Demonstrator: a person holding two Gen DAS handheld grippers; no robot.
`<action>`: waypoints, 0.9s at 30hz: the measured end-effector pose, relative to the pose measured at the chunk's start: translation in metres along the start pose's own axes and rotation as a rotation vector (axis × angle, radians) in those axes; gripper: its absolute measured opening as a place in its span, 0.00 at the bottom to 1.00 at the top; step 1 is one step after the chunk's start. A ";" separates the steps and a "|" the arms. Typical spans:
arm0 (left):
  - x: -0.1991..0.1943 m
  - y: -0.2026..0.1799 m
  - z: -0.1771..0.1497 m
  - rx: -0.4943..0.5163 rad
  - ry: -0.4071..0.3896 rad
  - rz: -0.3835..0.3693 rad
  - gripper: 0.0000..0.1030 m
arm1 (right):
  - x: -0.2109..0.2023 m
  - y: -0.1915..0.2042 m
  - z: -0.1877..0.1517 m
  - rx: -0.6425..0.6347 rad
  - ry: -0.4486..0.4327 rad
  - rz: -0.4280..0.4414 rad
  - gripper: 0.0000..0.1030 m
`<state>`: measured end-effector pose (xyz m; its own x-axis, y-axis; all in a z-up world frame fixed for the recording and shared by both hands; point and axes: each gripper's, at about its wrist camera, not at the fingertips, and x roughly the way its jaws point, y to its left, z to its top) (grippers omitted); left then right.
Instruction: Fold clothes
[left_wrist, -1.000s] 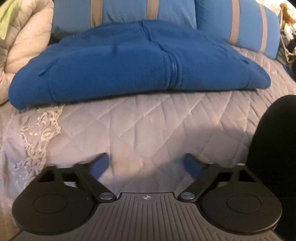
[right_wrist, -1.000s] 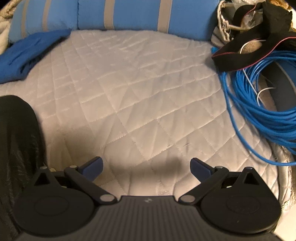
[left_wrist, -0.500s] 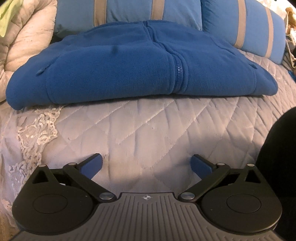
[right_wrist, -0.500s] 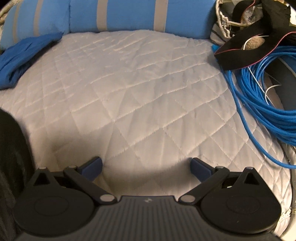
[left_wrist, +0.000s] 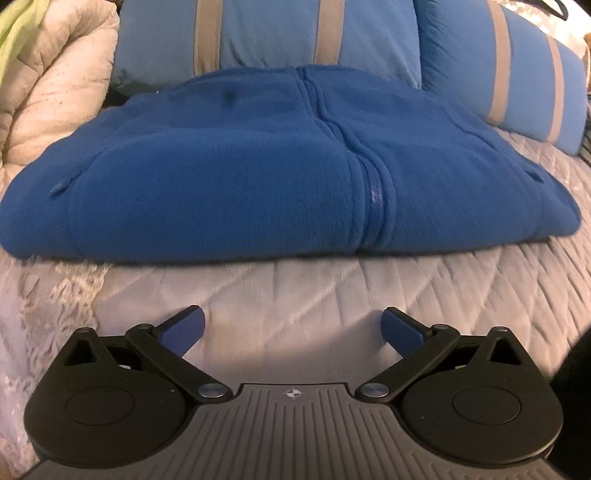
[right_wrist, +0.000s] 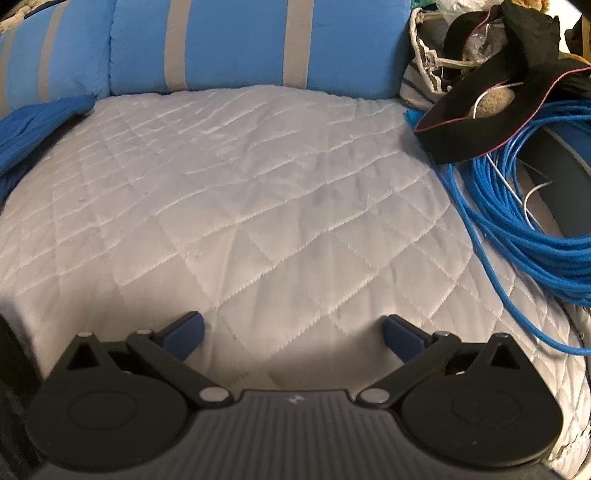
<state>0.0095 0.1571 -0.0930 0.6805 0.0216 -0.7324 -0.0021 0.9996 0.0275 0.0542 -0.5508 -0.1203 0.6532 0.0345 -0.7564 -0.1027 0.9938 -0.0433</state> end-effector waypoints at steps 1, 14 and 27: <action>0.002 0.000 0.002 -0.002 -0.004 0.001 1.00 | 0.001 0.000 0.001 0.003 -0.004 -0.003 1.00; 0.018 -0.011 0.014 -0.017 -0.036 0.047 1.00 | 0.016 0.004 0.015 0.033 -0.079 -0.039 1.00; 0.033 -0.017 0.015 -0.019 -0.147 0.088 1.00 | 0.028 0.002 0.025 0.081 -0.145 -0.045 1.00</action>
<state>0.0429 0.1406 -0.1078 0.7769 0.1079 -0.6203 -0.0795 0.9941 0.0734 0.0906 -0.5448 -0.1250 0.7579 -0.0010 -0.6524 -0.0136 0.9998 -0.0174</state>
